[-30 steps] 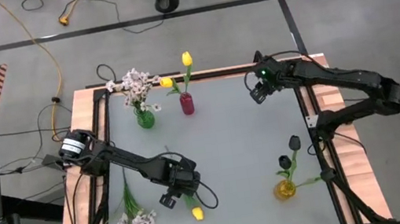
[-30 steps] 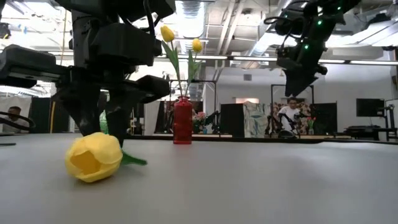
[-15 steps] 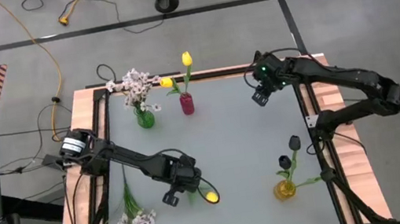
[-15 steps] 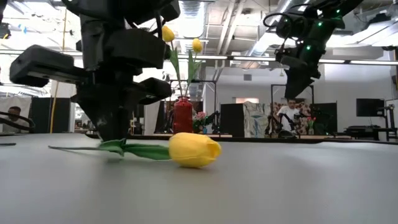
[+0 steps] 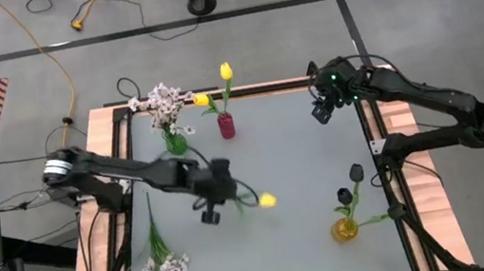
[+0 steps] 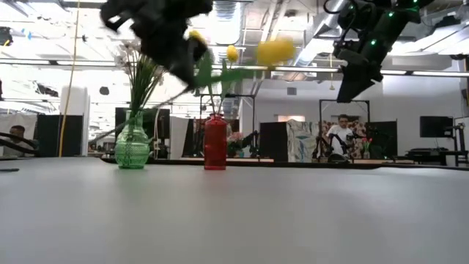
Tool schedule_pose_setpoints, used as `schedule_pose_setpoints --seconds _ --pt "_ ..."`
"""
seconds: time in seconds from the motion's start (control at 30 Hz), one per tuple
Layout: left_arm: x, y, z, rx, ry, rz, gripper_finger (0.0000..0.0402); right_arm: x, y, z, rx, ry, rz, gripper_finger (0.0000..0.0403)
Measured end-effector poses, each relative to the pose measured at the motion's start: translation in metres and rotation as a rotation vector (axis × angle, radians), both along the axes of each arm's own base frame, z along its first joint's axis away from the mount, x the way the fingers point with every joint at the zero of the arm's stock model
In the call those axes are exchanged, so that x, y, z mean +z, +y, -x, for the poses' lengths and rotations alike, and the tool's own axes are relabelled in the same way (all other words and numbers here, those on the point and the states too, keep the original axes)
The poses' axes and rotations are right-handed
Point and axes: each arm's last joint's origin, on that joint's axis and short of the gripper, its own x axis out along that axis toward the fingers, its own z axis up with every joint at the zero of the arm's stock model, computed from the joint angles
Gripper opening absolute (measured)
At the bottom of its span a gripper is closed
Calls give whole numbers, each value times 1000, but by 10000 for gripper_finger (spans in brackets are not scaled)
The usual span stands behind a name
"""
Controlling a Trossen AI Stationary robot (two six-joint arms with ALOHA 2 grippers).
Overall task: Sort flowers into vase by color
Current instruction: Put the yellow tulip into the red vase
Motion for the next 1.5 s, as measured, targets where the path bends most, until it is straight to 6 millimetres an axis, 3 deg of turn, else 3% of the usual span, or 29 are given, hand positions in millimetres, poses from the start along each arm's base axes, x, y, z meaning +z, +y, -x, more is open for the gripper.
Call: schedule_pose_setpoints --seconds 0.27,0.43,0.6,0.8,1.1,1.5 --pt "77 28 17 286 -475 -105 0 3 -1 -1 23 -21 30 203" --pt "102 29 12 290 -769 -120 0 3 -1 -1 24 -23 30 203" --pt "97 34 4 284 -916 -208 0 3 0 -2 36 -32 19 203" --pt "98 54 5 324 -1108 -314 0 3 0 -2 36 -32 19 203" --pt "83 89 -5 380 -1059 -427 0 3 0 -2 37 -31 18 203" --pt "75 116 -8 458 -1040 -477 0 3 0 -2 37 -31 18 203"
